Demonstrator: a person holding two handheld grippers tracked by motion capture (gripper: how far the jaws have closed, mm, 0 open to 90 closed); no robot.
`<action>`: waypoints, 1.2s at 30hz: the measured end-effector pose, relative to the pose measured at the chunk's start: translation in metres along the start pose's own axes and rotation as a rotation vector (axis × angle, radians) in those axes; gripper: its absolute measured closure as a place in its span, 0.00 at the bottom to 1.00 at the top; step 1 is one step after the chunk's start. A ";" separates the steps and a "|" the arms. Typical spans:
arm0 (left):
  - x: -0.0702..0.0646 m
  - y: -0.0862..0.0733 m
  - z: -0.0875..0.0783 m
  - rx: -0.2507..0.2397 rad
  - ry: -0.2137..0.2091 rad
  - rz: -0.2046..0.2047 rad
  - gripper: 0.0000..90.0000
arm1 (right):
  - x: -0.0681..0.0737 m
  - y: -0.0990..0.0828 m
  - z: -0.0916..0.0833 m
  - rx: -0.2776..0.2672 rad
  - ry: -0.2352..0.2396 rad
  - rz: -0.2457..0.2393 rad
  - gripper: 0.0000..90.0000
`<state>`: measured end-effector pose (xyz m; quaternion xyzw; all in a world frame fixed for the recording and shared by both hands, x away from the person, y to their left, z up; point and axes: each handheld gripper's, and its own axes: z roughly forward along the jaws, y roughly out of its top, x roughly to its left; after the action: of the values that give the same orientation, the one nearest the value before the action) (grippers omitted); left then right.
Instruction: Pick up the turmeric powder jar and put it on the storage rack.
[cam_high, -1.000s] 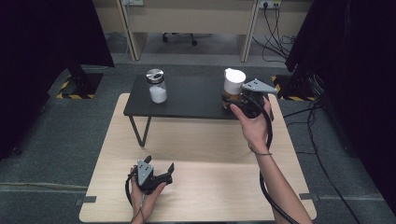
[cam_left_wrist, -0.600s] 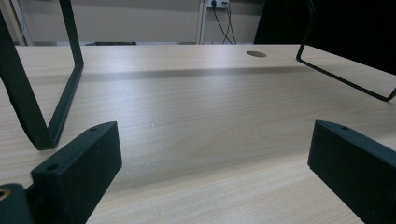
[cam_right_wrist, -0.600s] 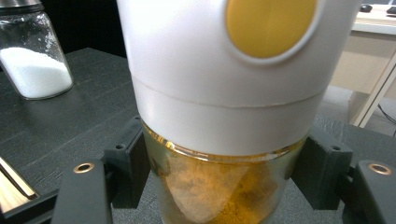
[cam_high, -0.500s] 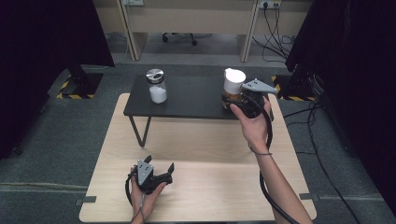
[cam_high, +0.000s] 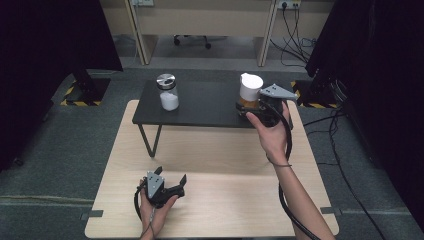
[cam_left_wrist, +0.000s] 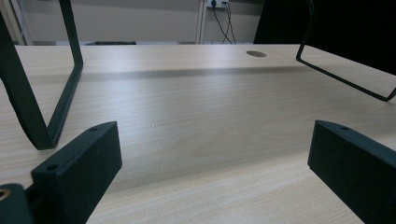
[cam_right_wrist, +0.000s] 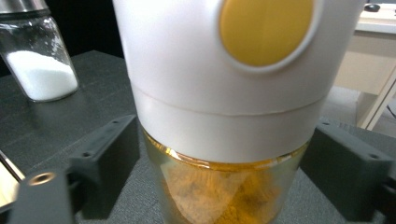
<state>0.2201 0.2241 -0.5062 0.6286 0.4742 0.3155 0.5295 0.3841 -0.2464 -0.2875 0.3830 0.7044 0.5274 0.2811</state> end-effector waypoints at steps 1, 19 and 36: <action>0.000 0.000 0.000 0.000 0.001 0.001 0.02 | 0.001 -0.001 0.000 -0.005 -0.003 -0.003 0.07; -0.001 0.000 0.000 0.000 0.001 0.004 0.02 | 0.006 -0.009 -0.016 -0.061 -0.029 -0.038 0.01; -0.001 0.000 0.000 0.001 0.001 0.002 0.02 | 0.022 -0.027 -0.045 -0.108 -0.068 -0.069 0.01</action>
<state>0.2200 0.2236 -0.5060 0.6292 0.4740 0.3163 0.5286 0.3294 -0.2554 -0.3003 0.3606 0.6776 0.5413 0.3432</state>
